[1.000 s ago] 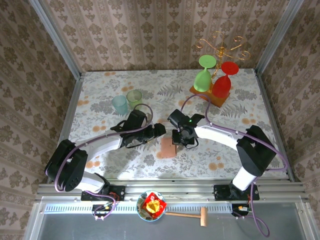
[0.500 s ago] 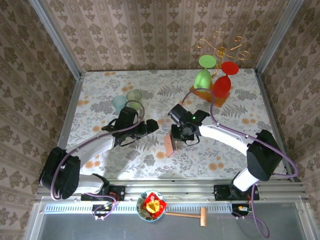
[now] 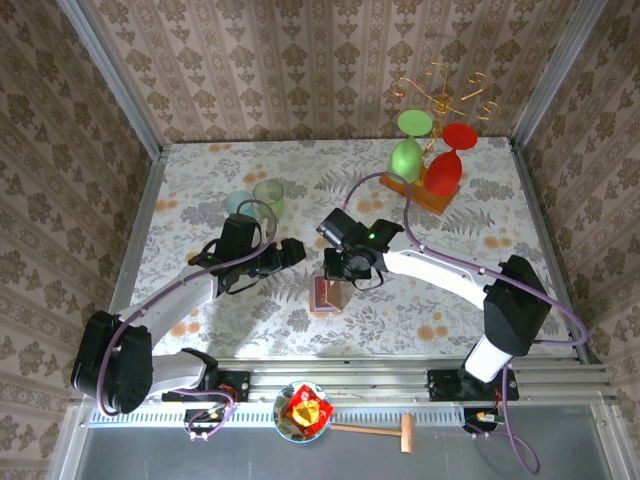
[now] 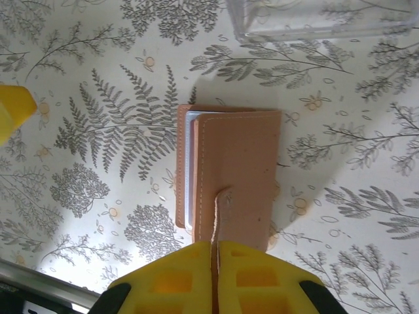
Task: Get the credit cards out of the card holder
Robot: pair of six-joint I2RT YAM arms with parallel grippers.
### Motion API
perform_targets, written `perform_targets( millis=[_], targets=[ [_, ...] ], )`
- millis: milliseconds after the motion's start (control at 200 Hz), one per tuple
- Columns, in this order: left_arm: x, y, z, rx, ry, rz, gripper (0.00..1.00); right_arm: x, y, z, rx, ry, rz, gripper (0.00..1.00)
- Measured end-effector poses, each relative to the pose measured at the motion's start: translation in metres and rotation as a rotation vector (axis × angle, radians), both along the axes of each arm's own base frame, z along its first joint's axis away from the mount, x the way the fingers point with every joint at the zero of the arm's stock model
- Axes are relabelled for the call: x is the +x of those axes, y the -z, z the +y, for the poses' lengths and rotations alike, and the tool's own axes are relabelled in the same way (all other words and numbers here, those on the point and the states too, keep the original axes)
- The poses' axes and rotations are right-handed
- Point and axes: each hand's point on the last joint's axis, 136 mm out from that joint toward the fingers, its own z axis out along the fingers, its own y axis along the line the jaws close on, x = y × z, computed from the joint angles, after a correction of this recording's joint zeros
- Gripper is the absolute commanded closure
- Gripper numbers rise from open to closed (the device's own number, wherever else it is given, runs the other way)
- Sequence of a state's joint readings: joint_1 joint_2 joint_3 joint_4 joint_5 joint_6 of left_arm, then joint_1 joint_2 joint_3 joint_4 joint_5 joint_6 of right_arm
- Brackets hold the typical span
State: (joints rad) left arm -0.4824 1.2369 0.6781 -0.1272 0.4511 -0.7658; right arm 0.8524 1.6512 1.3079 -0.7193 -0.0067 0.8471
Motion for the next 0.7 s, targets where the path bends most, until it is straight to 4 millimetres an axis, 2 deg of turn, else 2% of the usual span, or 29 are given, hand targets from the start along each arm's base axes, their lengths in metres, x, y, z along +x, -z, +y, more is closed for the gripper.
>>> perform_targets(
  millis=[80,180,465,555,700],
  targets=[
    [-0.002,-0.001,-0.002,-0.008,0.017,-0.001,0.19,-0.001,0.000,0.006,0.011,-0.003,-0.004,0.92],
    [-0.005,-0.001,-0.003,-0.017,0.030,0.005,0.27,-0.002,-0.001,0.008,0.015,0.000,-0.003,0.92],
    [-0.014,0.004,-0.013,-0.061,0.062,0.014,0.39,0.001,0.000,0.003,-0.006,0.014,-0.021,0.92],
    [-0.017,0.001,-0.020,-0.075,0.075,0.008,0.46,0.000,0.002,-0.004,-0.017,0.021,-0.023,0.92],
    [-0.024,-0.002,-0.033,-0.096,0.099,0.007,0.52,-0.001,0.003,-0.028,-0.039,0.052,-0.023,0.92]
  ],
)
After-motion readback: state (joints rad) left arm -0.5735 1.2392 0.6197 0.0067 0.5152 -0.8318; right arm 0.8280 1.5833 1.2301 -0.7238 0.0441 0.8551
